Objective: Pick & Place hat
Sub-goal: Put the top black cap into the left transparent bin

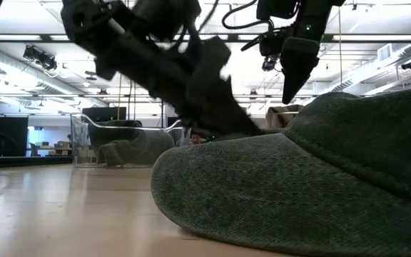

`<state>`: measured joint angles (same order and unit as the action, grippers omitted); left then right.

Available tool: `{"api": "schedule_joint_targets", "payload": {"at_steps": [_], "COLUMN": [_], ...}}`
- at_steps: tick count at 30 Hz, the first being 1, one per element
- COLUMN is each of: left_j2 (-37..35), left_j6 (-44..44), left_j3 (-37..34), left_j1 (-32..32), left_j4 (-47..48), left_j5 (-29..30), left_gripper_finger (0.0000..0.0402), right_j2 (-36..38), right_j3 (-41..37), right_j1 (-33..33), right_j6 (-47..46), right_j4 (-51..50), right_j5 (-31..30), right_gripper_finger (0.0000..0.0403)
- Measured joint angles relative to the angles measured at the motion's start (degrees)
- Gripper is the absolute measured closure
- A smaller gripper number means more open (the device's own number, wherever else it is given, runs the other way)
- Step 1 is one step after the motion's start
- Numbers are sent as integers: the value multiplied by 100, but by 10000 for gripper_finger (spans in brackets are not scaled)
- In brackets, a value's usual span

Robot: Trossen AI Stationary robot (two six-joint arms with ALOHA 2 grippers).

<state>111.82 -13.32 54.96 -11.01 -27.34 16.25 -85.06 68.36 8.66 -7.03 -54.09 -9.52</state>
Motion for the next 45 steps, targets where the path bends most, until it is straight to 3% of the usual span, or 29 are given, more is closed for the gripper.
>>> {"api": "schedule_joint_targets", "payload": {"at_steps": [7, 10, 14, 17, 23, 32, 38, 40, 45], "left_j2": [341, 342, 303, 130, -1001, -3192, -4270, -4492, -4769], "left_j6": [53, 51, 27, 8, 8, 28, -62, 496, 3192], "left_j3": [2, 0, -2, -11, -11, -11, -11, -9, -9], "left_j1": [36, 36, 36, 27, -63, -63, 382, 600, 1105], "left_j4": [-20, 3, 32, 180, 1423, 4282, 5445, 5725, 5888], "left_j5": [25, 25, 20, 28, 197, 1377, 2099, 2225, 2217], "left_gripper_finger": [220, 274, 380, 388, 395, 395, 396, 396, 396], "right_j2": [2, 4, 4, 4, 7, 9, 9, 9, 9], "right_j3": [1, 2, 4, 4, 4, 4, 4, 4, 4], "right_j1": [-8, -8, -8, -8, -8, -8, -8, -9, -10], "right_j6": [0, 0, 0, 0, -2, 0, 0, 5, 46], "right_j4": [5, 16, 26, 25, 14, 35, 113, 142, 209], "right_j5": [-4, -4, -7, -5, -7, -5, -7, -7, -7], "right_gripper_finger": [241, 241, 241, 242, 243, 243, 243, 243, 243]}}
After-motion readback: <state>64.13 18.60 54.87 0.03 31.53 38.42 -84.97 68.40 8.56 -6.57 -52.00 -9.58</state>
